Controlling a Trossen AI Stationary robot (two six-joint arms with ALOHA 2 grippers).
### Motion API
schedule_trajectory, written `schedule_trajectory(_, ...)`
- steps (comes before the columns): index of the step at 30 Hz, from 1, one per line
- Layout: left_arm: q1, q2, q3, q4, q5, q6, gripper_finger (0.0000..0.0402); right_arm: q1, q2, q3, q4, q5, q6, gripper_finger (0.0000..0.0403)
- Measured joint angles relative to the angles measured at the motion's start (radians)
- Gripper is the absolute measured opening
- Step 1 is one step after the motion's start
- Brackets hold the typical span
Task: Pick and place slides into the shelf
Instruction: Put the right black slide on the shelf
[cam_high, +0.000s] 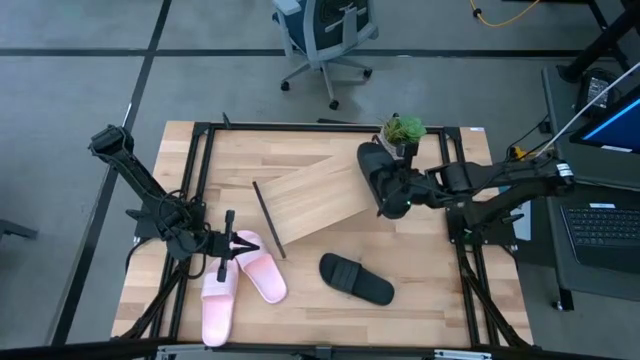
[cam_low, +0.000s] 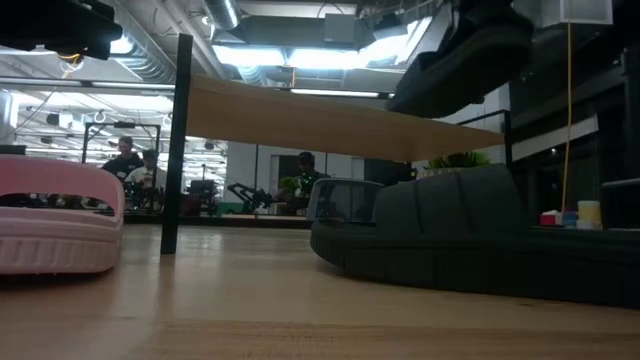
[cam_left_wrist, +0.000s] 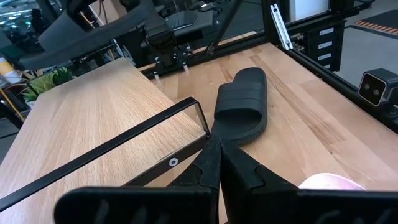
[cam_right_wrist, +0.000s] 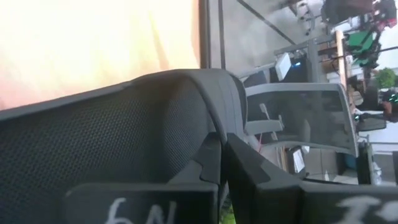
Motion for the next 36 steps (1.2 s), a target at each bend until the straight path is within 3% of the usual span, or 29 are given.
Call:
schedule_trajectory(17,0.000,0.000,0.000,-0.005,0.000,-0.001,0.0000,-0.115,-0.005,-0.081,0.173,-0.061,-0.159,0.0012)
schedule_trajectory(36,0.000,0.000,0.000,-0.013,0.000,-0.001,0.0000,-0.119,-0.005,-0.081,0.244,-0.093,-0.249,0.0012)
